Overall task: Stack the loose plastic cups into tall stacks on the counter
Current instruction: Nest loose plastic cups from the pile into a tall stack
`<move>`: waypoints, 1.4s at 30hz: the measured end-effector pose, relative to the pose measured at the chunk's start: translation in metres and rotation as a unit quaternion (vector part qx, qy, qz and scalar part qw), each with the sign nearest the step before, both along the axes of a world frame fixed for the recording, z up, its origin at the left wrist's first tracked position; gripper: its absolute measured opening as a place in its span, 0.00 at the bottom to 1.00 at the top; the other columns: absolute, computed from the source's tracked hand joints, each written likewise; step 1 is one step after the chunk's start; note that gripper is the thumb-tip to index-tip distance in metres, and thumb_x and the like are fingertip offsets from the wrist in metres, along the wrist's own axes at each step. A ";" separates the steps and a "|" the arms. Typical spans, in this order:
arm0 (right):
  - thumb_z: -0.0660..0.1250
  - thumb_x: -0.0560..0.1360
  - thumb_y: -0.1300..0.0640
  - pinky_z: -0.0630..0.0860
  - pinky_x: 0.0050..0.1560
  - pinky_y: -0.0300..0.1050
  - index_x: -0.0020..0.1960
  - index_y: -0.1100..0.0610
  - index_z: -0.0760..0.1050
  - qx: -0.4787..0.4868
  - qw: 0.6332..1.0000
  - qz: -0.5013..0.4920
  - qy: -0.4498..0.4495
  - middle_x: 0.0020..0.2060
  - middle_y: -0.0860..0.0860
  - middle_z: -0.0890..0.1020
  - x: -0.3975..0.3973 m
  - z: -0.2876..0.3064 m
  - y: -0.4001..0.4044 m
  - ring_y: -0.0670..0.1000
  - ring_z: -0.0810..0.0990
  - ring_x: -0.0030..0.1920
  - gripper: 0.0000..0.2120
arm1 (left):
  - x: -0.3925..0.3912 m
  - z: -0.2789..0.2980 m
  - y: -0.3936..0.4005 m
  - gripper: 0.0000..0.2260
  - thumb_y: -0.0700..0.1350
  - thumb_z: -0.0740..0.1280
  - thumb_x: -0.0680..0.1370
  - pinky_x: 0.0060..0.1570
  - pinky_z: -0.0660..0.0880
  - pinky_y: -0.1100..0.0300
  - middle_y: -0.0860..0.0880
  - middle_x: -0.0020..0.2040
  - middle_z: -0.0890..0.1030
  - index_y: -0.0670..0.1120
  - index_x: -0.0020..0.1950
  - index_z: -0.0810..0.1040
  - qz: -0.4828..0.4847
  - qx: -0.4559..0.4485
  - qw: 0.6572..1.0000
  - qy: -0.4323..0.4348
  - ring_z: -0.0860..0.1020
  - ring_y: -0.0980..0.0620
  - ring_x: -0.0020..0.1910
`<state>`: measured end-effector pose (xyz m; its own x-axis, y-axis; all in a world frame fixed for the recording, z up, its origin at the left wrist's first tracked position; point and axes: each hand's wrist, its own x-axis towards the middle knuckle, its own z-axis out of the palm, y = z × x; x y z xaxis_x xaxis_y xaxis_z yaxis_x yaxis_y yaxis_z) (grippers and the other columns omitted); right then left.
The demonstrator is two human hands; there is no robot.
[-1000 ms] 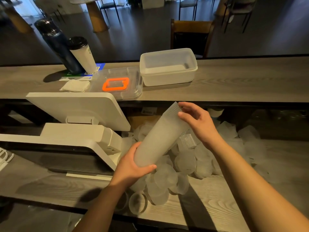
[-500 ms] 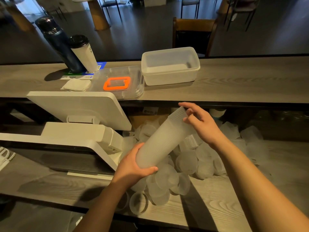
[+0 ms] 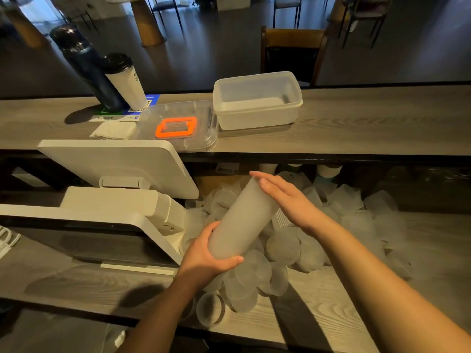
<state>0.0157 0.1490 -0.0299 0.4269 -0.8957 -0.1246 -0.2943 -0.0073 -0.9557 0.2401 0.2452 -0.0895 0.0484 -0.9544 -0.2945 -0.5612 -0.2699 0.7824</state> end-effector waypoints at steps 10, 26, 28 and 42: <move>0.64 0.80 0.45 0.74 0.63 0.46 0.71 0.53 0.72 -0.020 0.958 -0.283 0.040 0.63 0.49 0.78 -0.027 -0.051 -0.019 0.50 0.76 0.64 0.22 | 0.002 -0.005 -0.005 0.43 0.66 0.76 0.54 0.55 0.80 0.47 0.53 0.58 0.75 0.56 0.66 0.67 0.118 0.022 0.987 0.107 0.78 0.50 0.56; 0.70 0.71 0.32 0.70 0.68 0.53 0.74 0.54 0.67 -0.083 0.881 -0.105 0.453 0.70 0.55 0.73 -0.012 -0.082 -0.049 0.56 0.69 0.71 0.40 | 0.011 -0.005 -0.016 0.40 0.65 0.75 0.55 0.46 0.79 0.56 0.52 0.56 0.75 0.54 0.64 0.69 0.150 0.013 0.978 0.143 0.78 0.50 0.54; 0.68 0.69 0.29 0.69 0.69 0.52 0.74 0.53 0.66 -0.085 0.853 -0.119 0.501 0.69 0.55 0.72 -0.014 -0.081 -0.043 0.56 0.69 0.70 0.42 | 0.011 -0.005 -0.016 0.41 0.65 0.75 0.55 0.46 0.80 0.56 0.52 0.56 0.76 0.53 0.64 0.69 0.151 0.011 0.978 0.145 0.78 0.50 0.54; 0.69 0.71 0.34 0.78 0.60 0.55 0.74 0.54 0.59 -0.011 0.876 -0.145 0.460 0.63 0.57 0.77 -0.006 -0.097 -0.014 0.58 0.77 0.61 0.40 | 0.007 -0.009 -0.016 0.43 0.68 0.73 0.54 0.49 0.79 0.54 0.55 0.56 0.74 0.55 0.65 0.67 0.126 0.016 0.987 0.101 0.77 0.52 0.55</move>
<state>0.0099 0.1352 -0.1269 -0.0900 -0.9562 -0.2783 -0.9324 0.1792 -0.3139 0.2474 0.2296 -0.0985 0.2208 -0.9097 -0.3517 -0.3067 -0.4070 0.8604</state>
